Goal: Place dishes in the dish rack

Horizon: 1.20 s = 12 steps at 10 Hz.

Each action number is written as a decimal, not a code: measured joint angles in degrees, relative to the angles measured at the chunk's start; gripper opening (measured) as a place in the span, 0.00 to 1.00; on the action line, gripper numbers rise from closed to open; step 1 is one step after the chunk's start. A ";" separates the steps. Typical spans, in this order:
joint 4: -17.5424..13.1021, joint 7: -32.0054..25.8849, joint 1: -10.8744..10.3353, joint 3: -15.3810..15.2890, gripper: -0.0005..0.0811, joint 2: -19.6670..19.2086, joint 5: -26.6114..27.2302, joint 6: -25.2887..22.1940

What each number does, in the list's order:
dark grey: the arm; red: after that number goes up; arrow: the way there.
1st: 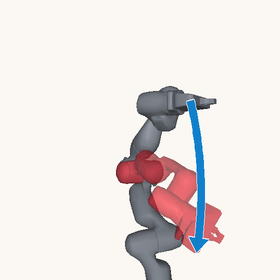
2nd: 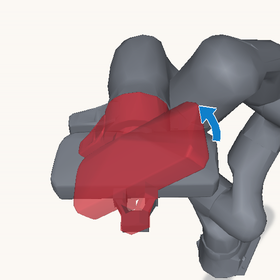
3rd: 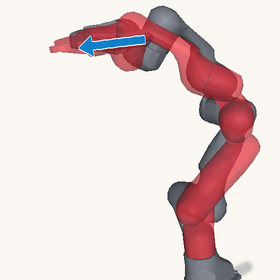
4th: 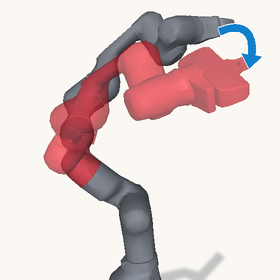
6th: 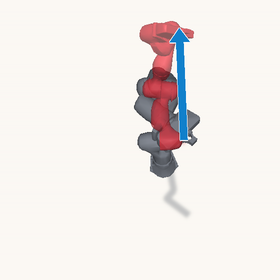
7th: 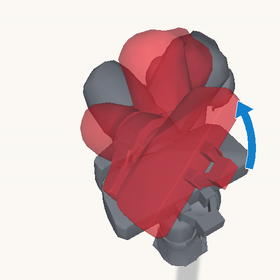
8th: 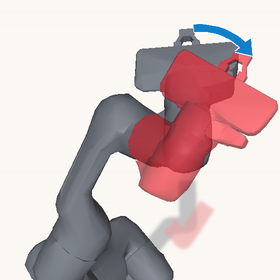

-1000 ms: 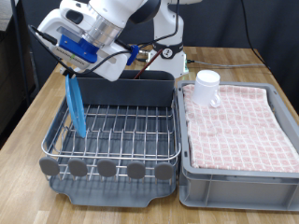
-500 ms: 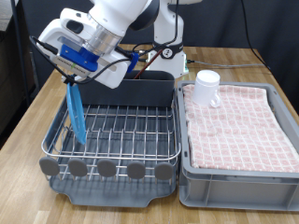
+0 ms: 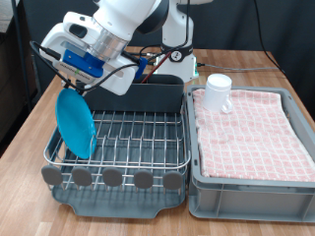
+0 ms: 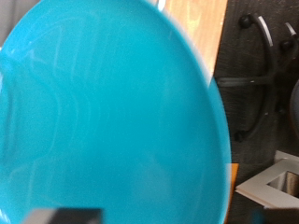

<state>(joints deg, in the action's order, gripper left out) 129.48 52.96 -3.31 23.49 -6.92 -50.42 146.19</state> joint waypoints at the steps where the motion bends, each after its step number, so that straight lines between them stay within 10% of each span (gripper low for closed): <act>1: -0.06 -1.79 0.00 -0.07 0.49 0.06 2.80 0.18; 6: -0.27 -15.57 -0.02 -0.16 0.97 4.68 17.31 -2.72; 12: -2.53 -25.49 -0.97 -1.37 0.99 14.61 27.44 -16.03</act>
<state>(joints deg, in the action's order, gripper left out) 126.95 27.47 -4.28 22.11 7.69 -22.98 130.16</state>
